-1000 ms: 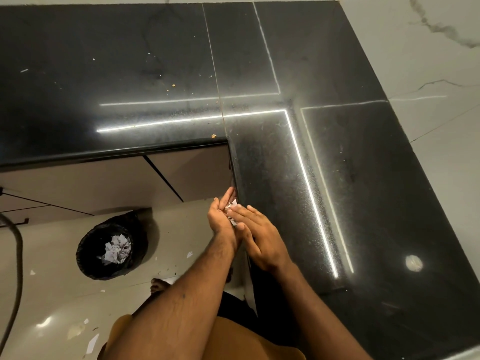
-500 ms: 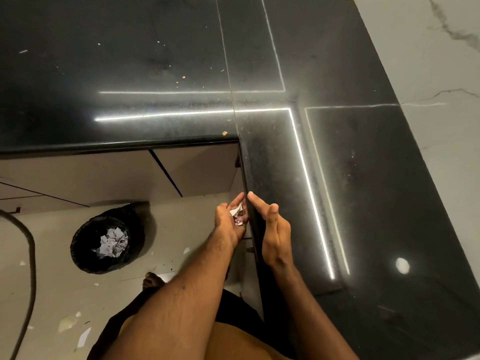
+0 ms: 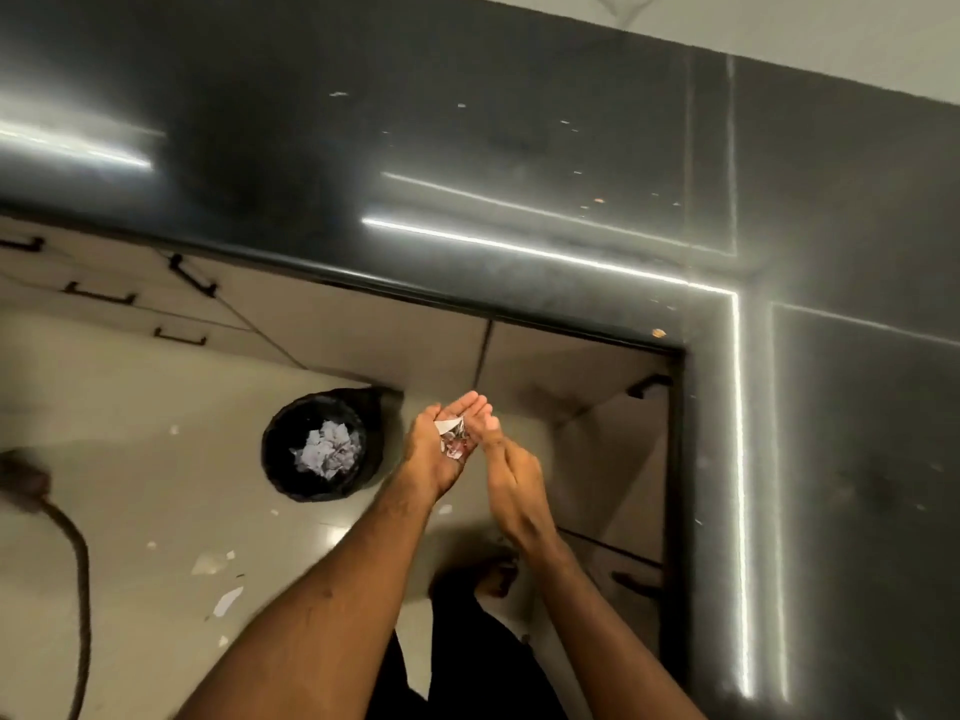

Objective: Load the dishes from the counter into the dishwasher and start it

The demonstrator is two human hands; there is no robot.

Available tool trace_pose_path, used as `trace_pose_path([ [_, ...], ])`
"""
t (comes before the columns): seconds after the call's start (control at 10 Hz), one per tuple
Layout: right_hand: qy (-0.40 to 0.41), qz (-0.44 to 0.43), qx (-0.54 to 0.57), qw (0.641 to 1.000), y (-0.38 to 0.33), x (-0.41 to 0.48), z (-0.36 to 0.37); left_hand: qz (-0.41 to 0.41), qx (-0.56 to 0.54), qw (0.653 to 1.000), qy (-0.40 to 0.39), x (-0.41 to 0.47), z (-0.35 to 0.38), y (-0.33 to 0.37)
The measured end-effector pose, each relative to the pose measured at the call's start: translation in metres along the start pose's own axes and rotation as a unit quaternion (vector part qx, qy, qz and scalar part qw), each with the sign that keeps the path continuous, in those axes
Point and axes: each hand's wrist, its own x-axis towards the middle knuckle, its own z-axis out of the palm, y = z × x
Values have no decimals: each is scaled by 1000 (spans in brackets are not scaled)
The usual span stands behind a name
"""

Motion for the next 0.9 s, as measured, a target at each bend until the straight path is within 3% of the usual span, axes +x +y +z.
trace_pose_path([
  [0.1, -88, 20, -37, 995, -17, 29, 68, 31, 6, 999, 18, 19, -49, 62],
  [0.3, -180, 97, -30, 978, -10, 83, 187, 64, -14, 992, 107, 60, -144, 138],
  [0.7, -174, 227, -20, 958, 54, 141, 356, 70, 6, 978, 197, 129, -284, 205],
  [0.8, -158, 240, -36, 957, 66, 152, 372, 77, -37, 980, 180, 141, -289, 216],
  [0.9, -122, 254, -39, 959, 75, 165, 386, 59, -9, 977, 204, 133, -277, 233],
])
